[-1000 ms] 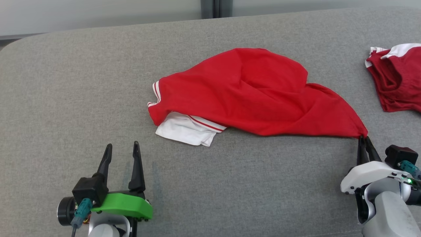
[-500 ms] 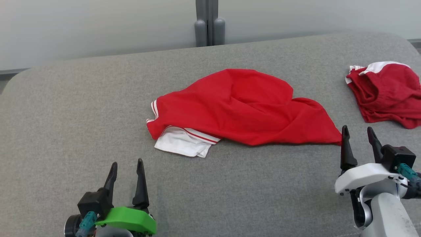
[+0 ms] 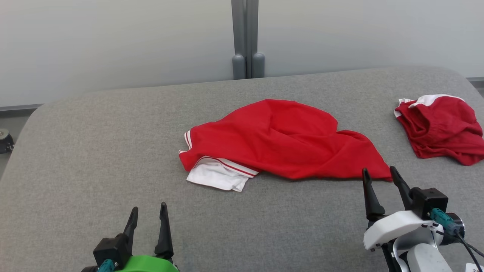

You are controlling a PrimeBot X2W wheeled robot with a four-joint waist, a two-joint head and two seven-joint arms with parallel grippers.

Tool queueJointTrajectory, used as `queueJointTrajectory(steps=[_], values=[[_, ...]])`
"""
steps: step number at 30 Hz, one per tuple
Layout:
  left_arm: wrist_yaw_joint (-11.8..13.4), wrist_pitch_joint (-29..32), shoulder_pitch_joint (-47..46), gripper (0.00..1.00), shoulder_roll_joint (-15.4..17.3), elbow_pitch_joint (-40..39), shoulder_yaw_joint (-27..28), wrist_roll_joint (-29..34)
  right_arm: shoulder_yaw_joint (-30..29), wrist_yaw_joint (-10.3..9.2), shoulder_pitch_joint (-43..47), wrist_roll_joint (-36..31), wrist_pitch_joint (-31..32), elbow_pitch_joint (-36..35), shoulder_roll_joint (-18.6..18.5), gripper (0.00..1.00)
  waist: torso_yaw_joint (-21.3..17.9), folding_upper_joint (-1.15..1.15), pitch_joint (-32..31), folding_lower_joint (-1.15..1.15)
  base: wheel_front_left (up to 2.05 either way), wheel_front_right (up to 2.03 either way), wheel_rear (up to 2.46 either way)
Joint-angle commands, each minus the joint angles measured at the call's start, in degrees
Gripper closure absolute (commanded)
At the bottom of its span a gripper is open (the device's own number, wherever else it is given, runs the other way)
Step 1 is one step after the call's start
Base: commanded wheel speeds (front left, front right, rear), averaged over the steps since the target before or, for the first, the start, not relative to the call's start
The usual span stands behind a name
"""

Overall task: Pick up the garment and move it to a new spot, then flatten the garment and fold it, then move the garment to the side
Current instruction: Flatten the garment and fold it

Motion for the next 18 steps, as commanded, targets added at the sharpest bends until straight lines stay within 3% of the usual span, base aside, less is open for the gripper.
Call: queueJointTrajectory(steps=[1, 18], values=[[-0.24, 0.0, 0.85, 0.0, -0.12, 0.17, 0.1, 0.4, 0.54, -0.09, 0.89, 0.72, 0.18, -0.44, -0.17, 0.0, 0.34, 0.0, -0.24, 0.0, 0.0, 0.0, 0.0], [-0.36, 2.19, -2.49, 0.0, 0.17, 3.52, -1.52, 2.13, 2.03, -0.09, 0.51, 1.32, 0.31, -0.85, -0.16, 0.0, -0.42, 0.0, 1.52, 0.0, 0.0, 0.0, 0.0]])
